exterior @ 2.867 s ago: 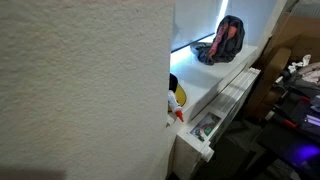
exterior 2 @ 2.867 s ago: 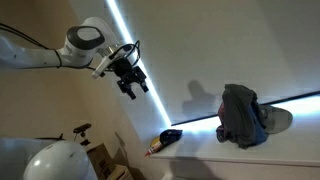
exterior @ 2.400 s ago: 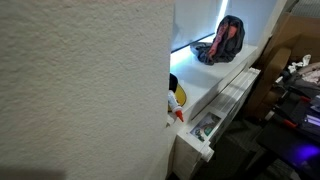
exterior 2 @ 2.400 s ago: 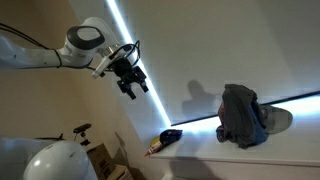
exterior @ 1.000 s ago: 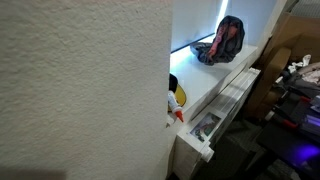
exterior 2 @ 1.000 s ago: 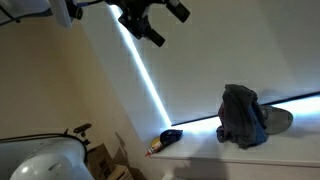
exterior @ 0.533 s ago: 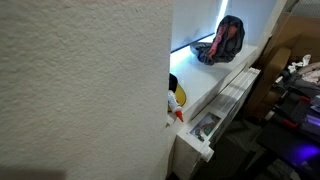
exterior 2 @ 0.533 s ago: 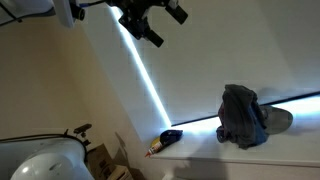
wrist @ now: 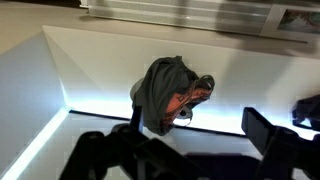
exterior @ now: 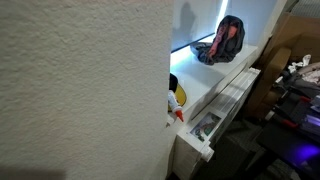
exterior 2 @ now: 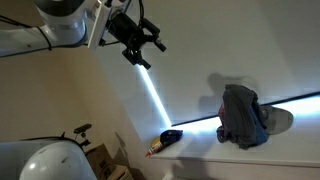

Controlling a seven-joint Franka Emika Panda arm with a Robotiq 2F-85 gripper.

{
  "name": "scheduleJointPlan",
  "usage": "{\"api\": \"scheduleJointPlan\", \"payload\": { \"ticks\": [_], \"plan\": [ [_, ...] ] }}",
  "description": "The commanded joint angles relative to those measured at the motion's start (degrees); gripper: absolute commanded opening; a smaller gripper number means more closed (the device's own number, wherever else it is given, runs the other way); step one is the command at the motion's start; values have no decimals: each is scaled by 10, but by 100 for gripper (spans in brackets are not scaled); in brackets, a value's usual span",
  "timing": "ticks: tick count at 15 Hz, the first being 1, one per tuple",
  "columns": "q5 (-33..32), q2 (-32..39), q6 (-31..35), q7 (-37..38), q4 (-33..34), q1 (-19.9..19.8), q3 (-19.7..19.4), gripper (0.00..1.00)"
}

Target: Place the t-shirt on the left side of the windowsill

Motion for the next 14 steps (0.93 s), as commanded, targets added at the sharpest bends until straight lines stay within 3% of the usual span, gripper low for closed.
{"api": "scheduleJointPlan", "payload": {
  "ticks": [1, 2, 5, 7, 10, 14],
  "plan": [
    [-19, 14, -46, -70, -12, 5, -22, 100],
    [-6, 15, -24, -28, -3, 5, 1, 100],
    [-9, 19, -40, -58, -6, 4, -21, 100],
    [-9, 38, 20, -8, -7, -11, -24, 100],
    [0, 153, 150, 73, 35, -10, -52, 100],
    [4, 282, 211, 141, 110, 26, -94, 100]
  ]
}}
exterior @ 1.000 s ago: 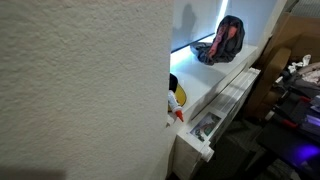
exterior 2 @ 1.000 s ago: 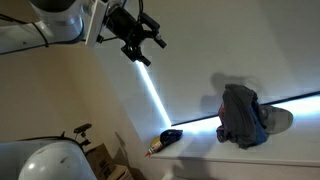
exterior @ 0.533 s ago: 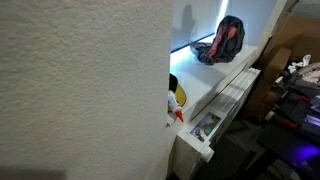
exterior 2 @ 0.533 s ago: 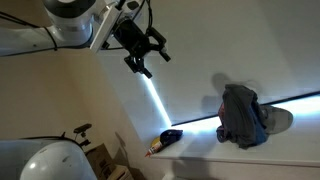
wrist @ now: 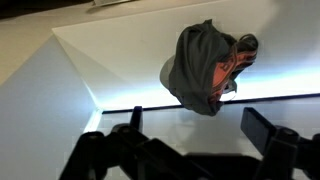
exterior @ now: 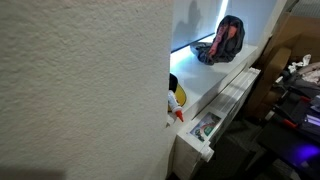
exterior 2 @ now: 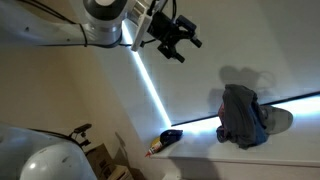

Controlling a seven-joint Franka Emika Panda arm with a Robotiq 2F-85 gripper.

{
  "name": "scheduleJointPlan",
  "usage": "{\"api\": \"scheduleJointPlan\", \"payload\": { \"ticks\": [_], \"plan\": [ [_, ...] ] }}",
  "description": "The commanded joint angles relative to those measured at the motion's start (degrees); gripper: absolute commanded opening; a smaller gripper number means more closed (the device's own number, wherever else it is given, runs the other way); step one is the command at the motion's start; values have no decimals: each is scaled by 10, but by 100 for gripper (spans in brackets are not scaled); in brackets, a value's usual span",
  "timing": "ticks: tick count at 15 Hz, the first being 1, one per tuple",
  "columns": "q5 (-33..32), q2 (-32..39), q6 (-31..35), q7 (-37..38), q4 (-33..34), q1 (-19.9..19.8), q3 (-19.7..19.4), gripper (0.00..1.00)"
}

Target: Place the t-shirt on the left side of the windowsill

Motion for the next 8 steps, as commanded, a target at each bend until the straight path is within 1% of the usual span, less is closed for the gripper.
{"api": "scheduleJointPlan", "payload": {
  "ticks": [1, 2, 3, 4, 5, 6, 8],
  "plan": [
    [22, 148, 24, 30, 105, 32, -33, 100],
    [36, 184, 25, 27, 134, 42, -37, 100],
    [84, 213, 24, -14, 153, 14, -9, 100],
    [107, 234, 20, -31, 174, 18, -8, 100],
    [136, 242, 0, -66, 194, 23, 0, 100],
    [174, 253, -6, -118, 206, 28, 0, 100],
    [226, 265, -32, -191, 229, 26, 15, 100]
  ]
}}
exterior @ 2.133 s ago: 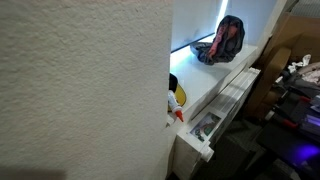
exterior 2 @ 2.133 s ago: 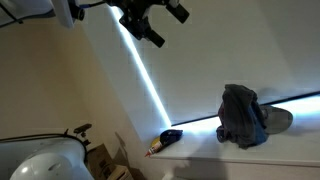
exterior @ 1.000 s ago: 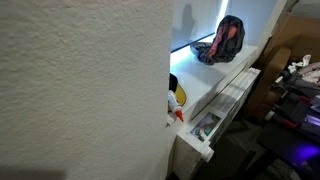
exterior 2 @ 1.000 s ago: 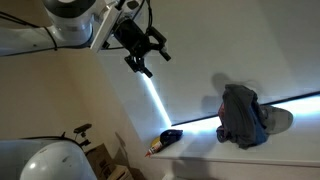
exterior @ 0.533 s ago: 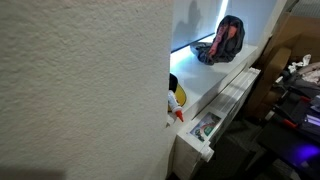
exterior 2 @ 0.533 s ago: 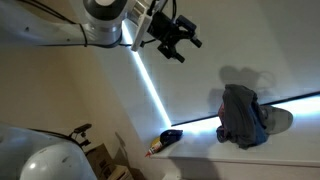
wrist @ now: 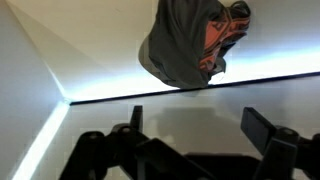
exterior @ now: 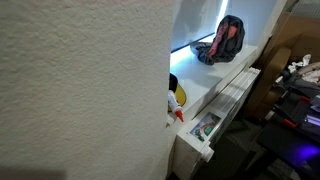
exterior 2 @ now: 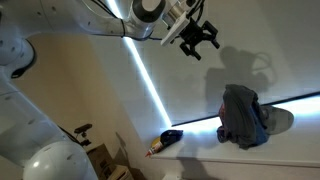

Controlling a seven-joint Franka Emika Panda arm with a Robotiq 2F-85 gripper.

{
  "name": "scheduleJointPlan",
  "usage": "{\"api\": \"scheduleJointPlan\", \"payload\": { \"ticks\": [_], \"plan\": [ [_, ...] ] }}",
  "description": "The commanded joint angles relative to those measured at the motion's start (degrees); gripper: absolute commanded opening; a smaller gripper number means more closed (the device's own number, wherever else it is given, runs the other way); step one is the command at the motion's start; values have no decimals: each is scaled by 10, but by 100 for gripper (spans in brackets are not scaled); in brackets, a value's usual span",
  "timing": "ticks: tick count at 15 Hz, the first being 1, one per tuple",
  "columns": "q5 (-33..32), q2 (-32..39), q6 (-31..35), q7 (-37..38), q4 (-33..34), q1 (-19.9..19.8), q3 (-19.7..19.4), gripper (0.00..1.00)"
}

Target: Place the t-shirt on the left side of the windowsill

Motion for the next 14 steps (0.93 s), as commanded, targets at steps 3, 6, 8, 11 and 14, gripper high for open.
{"api": "scheduleJointPlan", "payload": {
  "ticks": [3, 6, 8, 11, 14],
  "plan": [
    [74, 31, -103, -146, 50, -22, 38, 100],
    [80, 22, -88, -133, 39, -31, 49, 100],
    [80, 23, -89, -135, 39, -32, 50, 100],
    [121, 106, -79, -118, 64, -39, 39, 100],
    [177, 182, -102, -135, 74, -59, 46, 100]
  ]
}}
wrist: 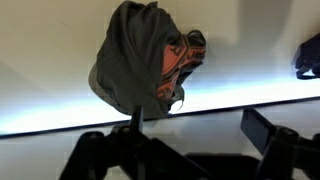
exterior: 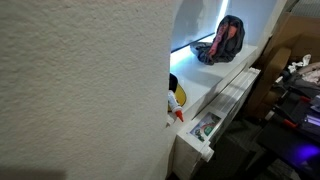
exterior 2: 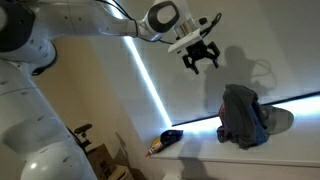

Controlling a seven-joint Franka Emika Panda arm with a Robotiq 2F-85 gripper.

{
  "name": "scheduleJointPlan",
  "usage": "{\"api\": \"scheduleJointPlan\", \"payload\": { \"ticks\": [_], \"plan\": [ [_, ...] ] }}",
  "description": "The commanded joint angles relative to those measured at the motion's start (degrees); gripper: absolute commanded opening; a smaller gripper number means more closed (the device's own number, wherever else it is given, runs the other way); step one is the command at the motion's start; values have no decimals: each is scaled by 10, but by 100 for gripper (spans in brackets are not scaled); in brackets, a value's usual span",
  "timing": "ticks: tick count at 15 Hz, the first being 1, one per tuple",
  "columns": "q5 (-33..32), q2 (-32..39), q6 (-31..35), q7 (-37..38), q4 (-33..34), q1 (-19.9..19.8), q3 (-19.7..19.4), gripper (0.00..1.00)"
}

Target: Place the t-shirt on the left side of the windowsill

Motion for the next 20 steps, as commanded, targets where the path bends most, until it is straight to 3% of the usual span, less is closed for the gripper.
{"api": "scheduleJointPlan", "payload": {
  "ticks": [1, 2, 6, 11, 12, 16, 19, 20],
  "plan": [
    [55, 112, -24, -12, 42, -39, 23, 100],
    [31, 59, -3, -5, 6, -44, 35, 100],
    [32, 77, 3, -3, 11, -56, 50, 100],
    [-38, 78, 186, 85, -31, -60, 62, 100],
    [-24, 79, 142, 64, -11, -64, 65, 100],
    [-34, 82, 174, 82, -20, -65, 68, 100],
    [-71, 99, 136, 130, 0, -63, 67, 100],
    [-53, 83, 162, 107, -19, -65, 70, 100]
  ]
}}
